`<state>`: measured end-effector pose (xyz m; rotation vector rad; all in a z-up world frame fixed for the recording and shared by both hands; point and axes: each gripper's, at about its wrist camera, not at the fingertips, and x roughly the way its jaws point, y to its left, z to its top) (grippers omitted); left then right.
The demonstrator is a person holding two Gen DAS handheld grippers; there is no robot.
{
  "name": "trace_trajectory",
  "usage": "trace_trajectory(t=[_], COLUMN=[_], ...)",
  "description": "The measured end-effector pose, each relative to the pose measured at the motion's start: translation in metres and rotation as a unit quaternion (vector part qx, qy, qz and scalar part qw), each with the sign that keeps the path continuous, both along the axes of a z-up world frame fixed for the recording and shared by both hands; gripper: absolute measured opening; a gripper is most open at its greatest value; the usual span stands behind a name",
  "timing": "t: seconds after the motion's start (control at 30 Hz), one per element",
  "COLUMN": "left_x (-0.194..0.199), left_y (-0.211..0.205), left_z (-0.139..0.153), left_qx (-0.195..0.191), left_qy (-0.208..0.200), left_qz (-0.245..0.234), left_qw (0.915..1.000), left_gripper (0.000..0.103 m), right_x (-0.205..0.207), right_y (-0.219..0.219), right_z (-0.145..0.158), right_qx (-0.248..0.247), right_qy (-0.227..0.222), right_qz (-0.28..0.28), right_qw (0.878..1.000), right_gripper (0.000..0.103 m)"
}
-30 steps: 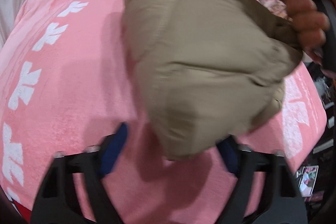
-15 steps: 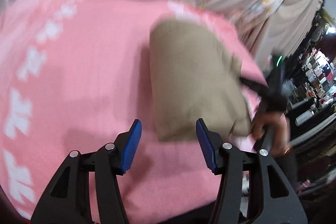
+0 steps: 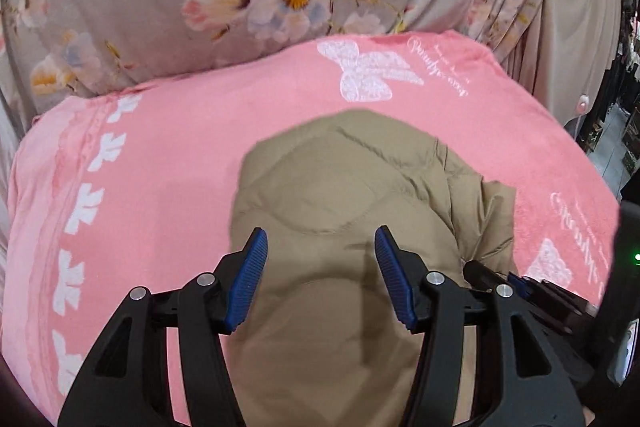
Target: Fold large clothes
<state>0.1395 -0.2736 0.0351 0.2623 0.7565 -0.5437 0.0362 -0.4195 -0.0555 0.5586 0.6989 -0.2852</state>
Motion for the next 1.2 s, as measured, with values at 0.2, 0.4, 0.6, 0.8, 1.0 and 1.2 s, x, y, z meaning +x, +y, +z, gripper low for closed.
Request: trace_trajectory(t=[0.2, 0.4, 0.6, 0.8, 1.0, 1.2], left_x=[0.019, 0.029, 0.03, 0.031, 0.031, 0.031], left_y=[-0.003, -0.004, -0.007, -0.009, -0.011, -0.012], left_z=[-0.024, -0.042, -0.056, -0.066, -0.073, -0.078], left_qx=[0.003, 0.006, 0.009, 0.011, 0.01, 0.011], left_qy=[0.0, -0.01, -0.026, -0.04, -0.051, -0.064], left_qz=[0.036, 0.057, 0.063, 0.068, 0.072, 0.075], left_qw=[0.9994, 0.9983, 0.9976, 0.9968, 0.9961, 0.9951], left_gripper=[0.063, 0.071, 0.076, 0.081, 0.084, 0.086], right_x=[0.017, 0.027, 0.029, 0.031, 0.031, 0.031], right_y=[0.0, 0.007, 0.009, 0.012, 0.015, 0.018], right_z=[-0.004, -0.011, -0.021, -0.025, -0.03, -0.034], right_qx=[-0.014, -0.04, -0.05, -0.061, -0.07, -0.078], right_qy=[-0.005, -0.002, -0.007, -0.009, -0.016, -0.021], right_qz=[0.0, -0.004, -0.012, -0.015, -0.02, -0.024], right_qw=[1.0, 0.999, 0.999, 0.998, 0.997, 0.996], right_gripper=[0.015, 0.018, 0.019, 0.019, 0.02, 0.02])
